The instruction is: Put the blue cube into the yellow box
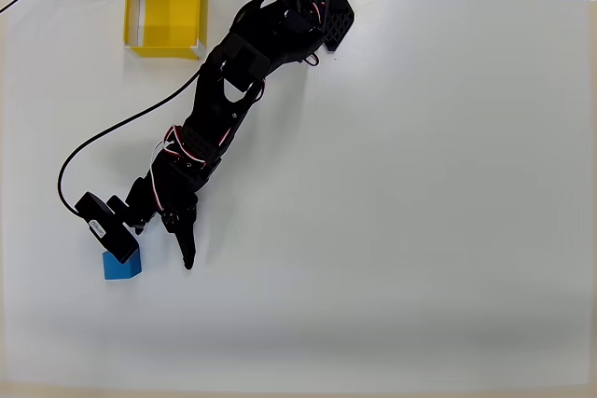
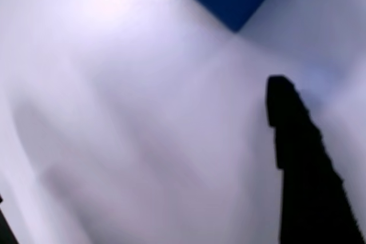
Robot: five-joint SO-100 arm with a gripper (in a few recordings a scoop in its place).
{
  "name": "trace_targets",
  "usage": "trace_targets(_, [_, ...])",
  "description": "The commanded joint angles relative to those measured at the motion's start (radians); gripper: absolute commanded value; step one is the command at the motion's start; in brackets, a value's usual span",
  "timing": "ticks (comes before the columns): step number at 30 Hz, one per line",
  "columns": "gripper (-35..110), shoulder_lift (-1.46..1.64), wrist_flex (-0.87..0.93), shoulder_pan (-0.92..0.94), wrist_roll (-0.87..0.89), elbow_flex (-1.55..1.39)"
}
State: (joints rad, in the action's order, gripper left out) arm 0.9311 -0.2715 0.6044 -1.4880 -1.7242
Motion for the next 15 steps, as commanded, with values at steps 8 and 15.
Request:
trace_targets(8, [55,-0.058,0.014,0.043,-0.097,0.270])
trace_targets(15, [55,-0.130,0.025,0.092,-0.124,0.362])
